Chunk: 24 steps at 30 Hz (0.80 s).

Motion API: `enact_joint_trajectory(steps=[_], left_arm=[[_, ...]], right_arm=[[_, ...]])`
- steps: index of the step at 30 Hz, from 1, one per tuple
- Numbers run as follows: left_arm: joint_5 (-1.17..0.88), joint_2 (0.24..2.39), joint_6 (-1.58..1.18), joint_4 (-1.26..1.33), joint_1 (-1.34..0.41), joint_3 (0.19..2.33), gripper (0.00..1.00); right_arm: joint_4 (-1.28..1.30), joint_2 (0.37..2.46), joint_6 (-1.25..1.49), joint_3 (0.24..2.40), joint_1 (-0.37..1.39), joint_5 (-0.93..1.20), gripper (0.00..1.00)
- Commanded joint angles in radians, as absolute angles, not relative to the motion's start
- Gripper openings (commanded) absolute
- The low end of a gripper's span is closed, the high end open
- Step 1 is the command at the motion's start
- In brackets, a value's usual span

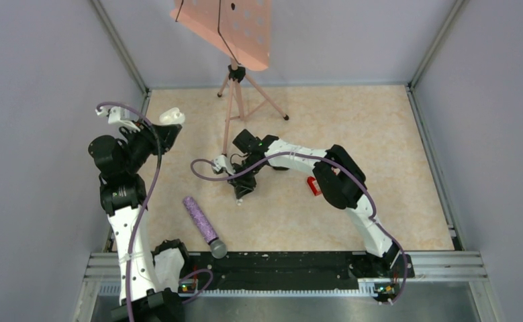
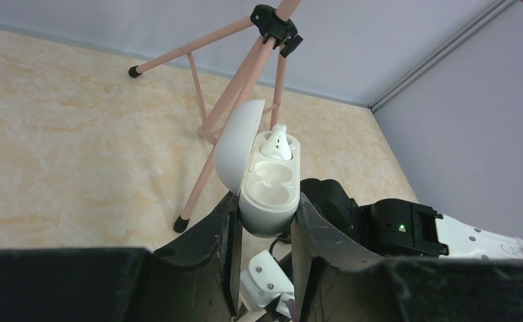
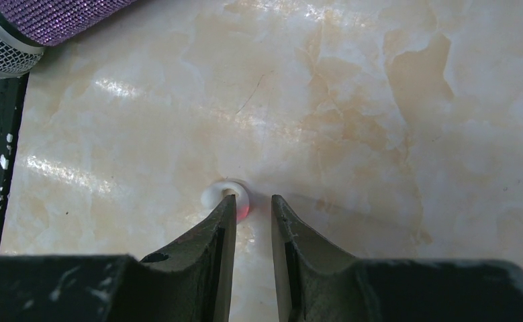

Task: Insert the wireless bluetooth earbuds into the charging case
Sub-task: Pick up the earbud from the center of the board.

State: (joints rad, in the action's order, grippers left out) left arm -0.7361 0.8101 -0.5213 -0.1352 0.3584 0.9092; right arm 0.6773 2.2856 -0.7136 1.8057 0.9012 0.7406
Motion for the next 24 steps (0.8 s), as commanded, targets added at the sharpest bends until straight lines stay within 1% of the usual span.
enact_joint_trajectory(steps=[1, 20, 22, 24], left_arm=[[-0.746, 0.812, -0.517, -0.100, 0.364, 0.939, 0.00], [-0.756, 0.818, -0.526, -0.092, 0.364, 0.933, 0.00], [-0.759, 0.819, -0.526, -0.092, 0.364, 0.931, 0.00], [-0.759, 0.819, -0.526, -0.092, 0.363, 0.931, 0.00]], right_arm=[[0.676, 2.284, -0.756, 1.782, 0.917, 0.776, 0.25], [0.758, 2.252, -0.840, 1.753, 0.917, 0.791, 0.25], [0.771, 2.251, -0.842, 1.756, 0.917, 0.797, 0.23], [0.786, 2.251, -0.851, 1.762, 0.917, 0.808, 0.15]])
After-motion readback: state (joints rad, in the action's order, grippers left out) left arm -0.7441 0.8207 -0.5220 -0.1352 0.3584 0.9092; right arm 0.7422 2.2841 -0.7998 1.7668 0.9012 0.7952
